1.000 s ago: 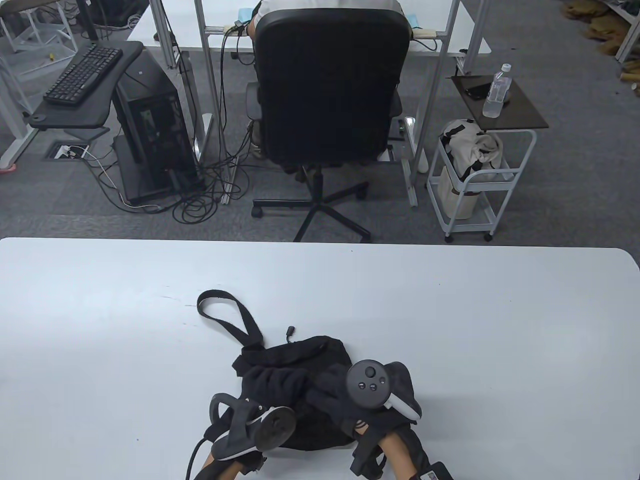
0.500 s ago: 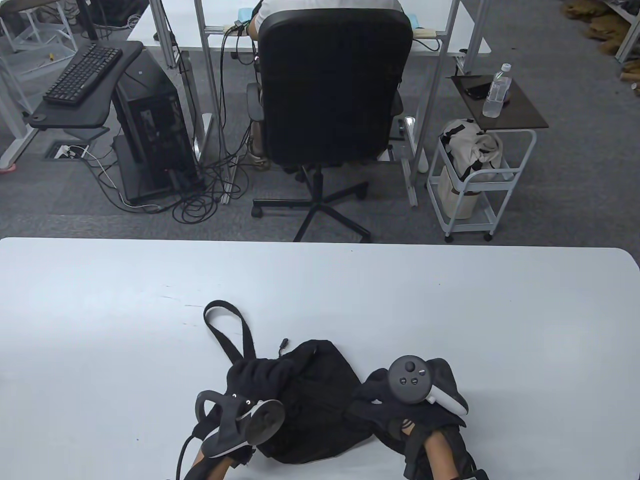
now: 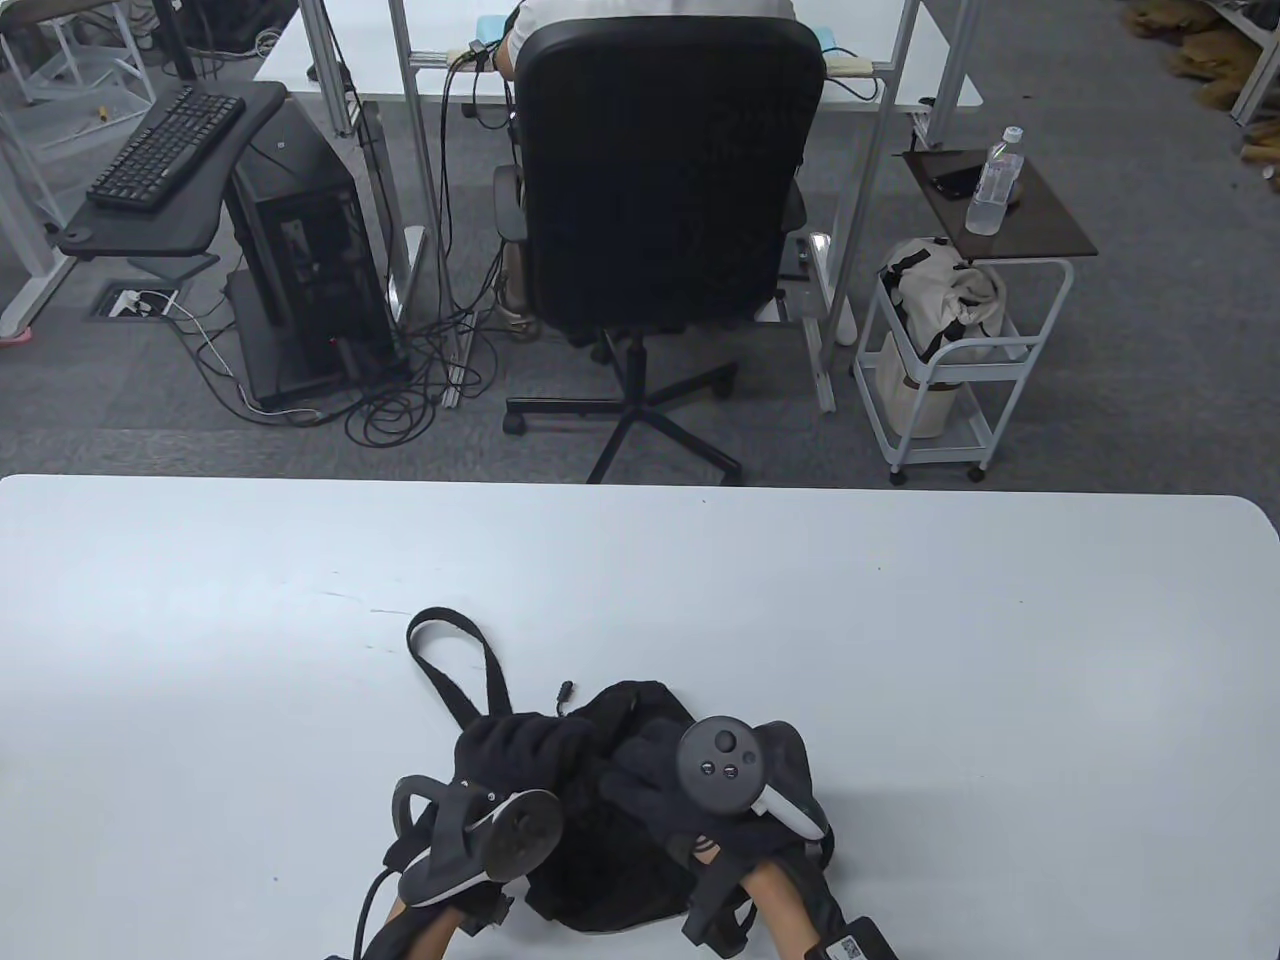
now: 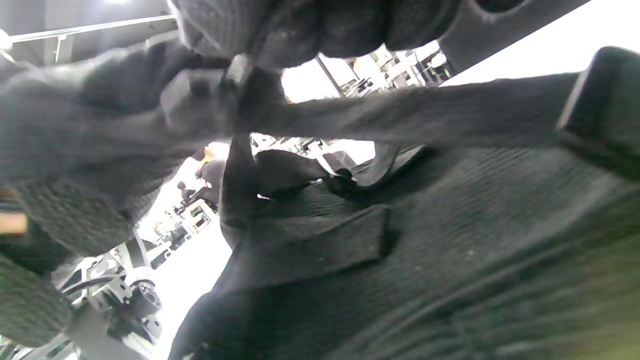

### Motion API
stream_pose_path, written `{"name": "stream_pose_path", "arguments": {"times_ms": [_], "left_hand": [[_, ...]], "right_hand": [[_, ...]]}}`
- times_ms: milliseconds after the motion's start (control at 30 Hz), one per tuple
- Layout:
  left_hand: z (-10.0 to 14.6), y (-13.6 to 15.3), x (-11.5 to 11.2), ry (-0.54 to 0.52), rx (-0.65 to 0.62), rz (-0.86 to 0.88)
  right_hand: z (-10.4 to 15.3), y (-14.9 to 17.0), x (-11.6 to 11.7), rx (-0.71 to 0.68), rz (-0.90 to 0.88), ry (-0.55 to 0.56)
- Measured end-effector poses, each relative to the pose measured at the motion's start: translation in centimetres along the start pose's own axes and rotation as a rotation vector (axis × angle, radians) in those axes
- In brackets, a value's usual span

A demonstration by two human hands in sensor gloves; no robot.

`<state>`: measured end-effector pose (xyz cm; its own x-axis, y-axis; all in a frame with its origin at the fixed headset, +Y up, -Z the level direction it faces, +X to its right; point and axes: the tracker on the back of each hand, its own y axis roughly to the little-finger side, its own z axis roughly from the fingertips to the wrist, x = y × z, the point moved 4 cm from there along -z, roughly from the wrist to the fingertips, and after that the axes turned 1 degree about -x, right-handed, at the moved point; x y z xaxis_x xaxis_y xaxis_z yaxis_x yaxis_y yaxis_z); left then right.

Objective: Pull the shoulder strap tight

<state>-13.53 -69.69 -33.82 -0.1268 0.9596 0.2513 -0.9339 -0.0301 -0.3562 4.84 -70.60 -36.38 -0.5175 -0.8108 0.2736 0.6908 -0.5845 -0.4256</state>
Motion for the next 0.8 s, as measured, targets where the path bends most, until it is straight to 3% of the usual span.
{"name": "stream_pose_path", "arguments": {"times_ms": [233,333,367,467,567,667,800], "left_hand": [[-0.1,3.1,0.1,-0.027,0.095,-0.004],[-0.1,1.3,0.3,-0.026,0.040,-0.029],[-0.1,0.9,0.4,-0.023,0.034,-0.058],[0.1,-0.1,1.0,-0.026,-0.006,-0.020],[0.4,-1.2,1.3,-0.028,-0.045,0.016],[0.6,-2.0,1.3,-0.028,-0.082,0.028],[0.6,-2.4,1.1,-0.016,-0.084,0.000]], "right_hand": [[2.4,4.3,-2.8,0.066,-0.010,-0.056],[3.0,5.7,-2.0,0.169,0.019,-0.275],[3.0,5.8,-1.9,0.185,0.039,-0.286],[2.2,4.7,-1.4,0.135,0.053,-0.193],[0.4,2.5,0.1,0.012,-0.166,-0.097],[-0.7,1.4,1.5,-0.009,-0.271,-0.093],[-0.7,0.5,1.3,-0.021,-0.241,-0.024]]}}
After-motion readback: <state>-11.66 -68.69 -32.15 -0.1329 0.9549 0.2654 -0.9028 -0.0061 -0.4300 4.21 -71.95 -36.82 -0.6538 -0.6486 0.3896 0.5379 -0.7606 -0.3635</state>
